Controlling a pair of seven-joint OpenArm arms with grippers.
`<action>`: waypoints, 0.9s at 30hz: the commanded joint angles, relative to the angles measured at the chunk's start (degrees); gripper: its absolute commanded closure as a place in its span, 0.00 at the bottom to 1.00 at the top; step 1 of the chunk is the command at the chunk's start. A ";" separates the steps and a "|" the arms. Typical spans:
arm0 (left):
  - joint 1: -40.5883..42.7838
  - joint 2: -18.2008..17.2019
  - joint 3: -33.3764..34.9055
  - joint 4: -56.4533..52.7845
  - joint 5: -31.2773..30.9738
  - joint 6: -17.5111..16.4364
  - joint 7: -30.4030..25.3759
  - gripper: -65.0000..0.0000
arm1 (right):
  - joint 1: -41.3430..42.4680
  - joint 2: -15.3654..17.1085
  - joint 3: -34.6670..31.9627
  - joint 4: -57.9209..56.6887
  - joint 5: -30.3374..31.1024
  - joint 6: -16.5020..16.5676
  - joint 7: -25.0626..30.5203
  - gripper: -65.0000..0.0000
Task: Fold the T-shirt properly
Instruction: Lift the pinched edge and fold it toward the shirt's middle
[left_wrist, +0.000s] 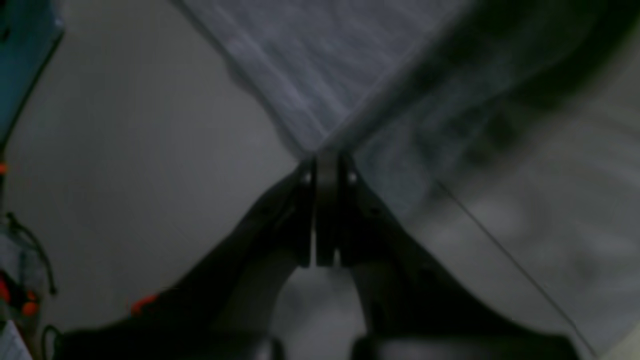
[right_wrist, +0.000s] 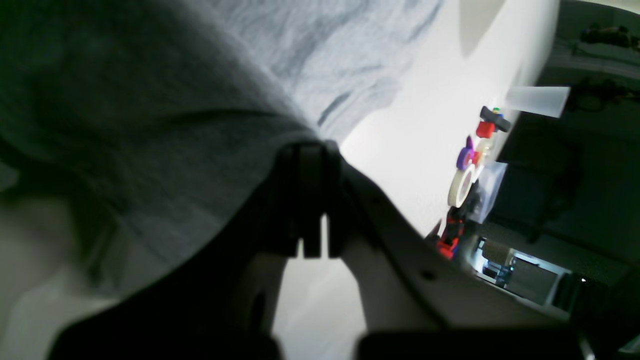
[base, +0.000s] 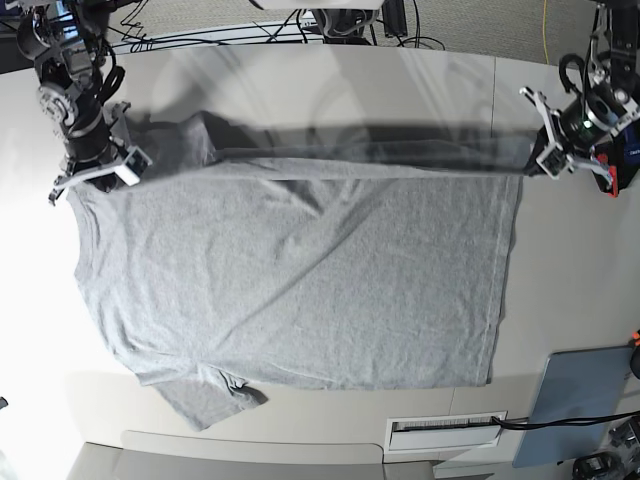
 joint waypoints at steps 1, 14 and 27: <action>-1.14 -0.57 -0.48 0.28 -1.33 0.42 -1.03 1.00 | 1.51 0.90 0.44 0.33 -0.26 -1.29 0.87 1.00; -13.16 0.70 6.29 -9.86 -1.95 -1.55 -1.05 1.00 | 11.34 0.87 -1.92 -7.26 1.70 -0.44 1.75 1.00; -23.30 0.83 10.78 -19.47 -1.33 -2.47 -1.07 1.00 | 14.01 0.87 -1.92 -8.00 2.51 -0.07 3.41 1.00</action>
